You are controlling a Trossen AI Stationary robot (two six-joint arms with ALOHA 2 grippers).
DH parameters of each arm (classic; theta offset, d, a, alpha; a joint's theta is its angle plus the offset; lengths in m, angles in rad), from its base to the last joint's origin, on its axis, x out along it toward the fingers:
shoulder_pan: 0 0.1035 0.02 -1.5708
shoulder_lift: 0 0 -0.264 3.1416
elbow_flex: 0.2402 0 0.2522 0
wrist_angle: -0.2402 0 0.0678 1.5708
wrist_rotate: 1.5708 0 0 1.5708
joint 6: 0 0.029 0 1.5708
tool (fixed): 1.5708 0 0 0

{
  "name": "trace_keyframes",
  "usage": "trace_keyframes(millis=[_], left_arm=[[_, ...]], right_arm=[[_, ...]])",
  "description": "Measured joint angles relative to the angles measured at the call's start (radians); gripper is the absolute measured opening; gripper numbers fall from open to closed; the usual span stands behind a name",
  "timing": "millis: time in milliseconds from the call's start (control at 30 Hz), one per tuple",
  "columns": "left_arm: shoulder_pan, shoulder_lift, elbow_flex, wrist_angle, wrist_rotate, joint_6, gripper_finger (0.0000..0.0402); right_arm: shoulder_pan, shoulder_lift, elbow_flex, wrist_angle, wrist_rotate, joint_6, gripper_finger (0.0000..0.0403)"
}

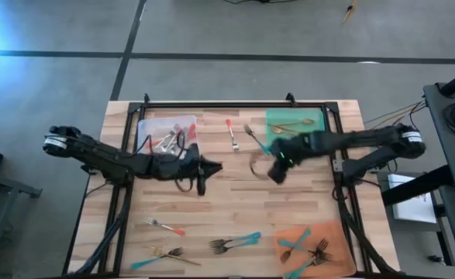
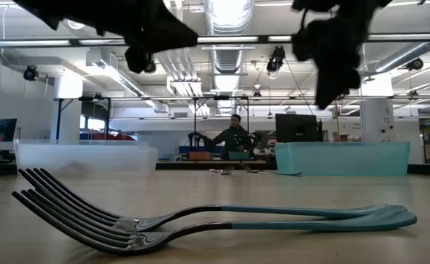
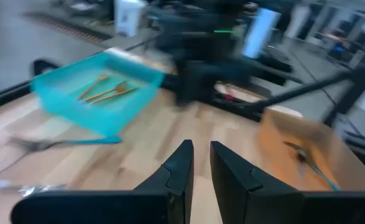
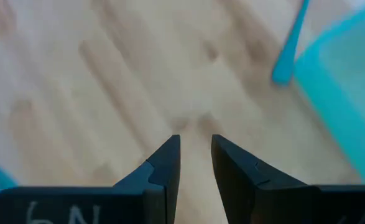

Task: Sort silverware by color (type)
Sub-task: Put the blue fork into the orange bin

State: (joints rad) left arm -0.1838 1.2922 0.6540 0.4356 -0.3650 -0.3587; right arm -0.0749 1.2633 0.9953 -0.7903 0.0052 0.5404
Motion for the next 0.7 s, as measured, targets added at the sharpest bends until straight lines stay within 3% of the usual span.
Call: trace_keyframes(millis=[133,267,700], left_arm=[[-0.051,-0.003,0.000,0.005,-0.062,0.024,0.0037],[-0.056,-0.003,-0.002,-0.030,-0.081,0.010,0.0037],[-0.056,-0.004,-0.011,-0.055,-0.082,0.009,0.0037]], right_arm=[[-0.172,0.127,0.039,0.101,-0.108,-0.133,0.0082],[-0.279,0.284,0.132,0.088,-0.117,-0.244,0.0082],[-0.394,0.682,0.503,-0.063,-0.133,-0.401,0.0082]])
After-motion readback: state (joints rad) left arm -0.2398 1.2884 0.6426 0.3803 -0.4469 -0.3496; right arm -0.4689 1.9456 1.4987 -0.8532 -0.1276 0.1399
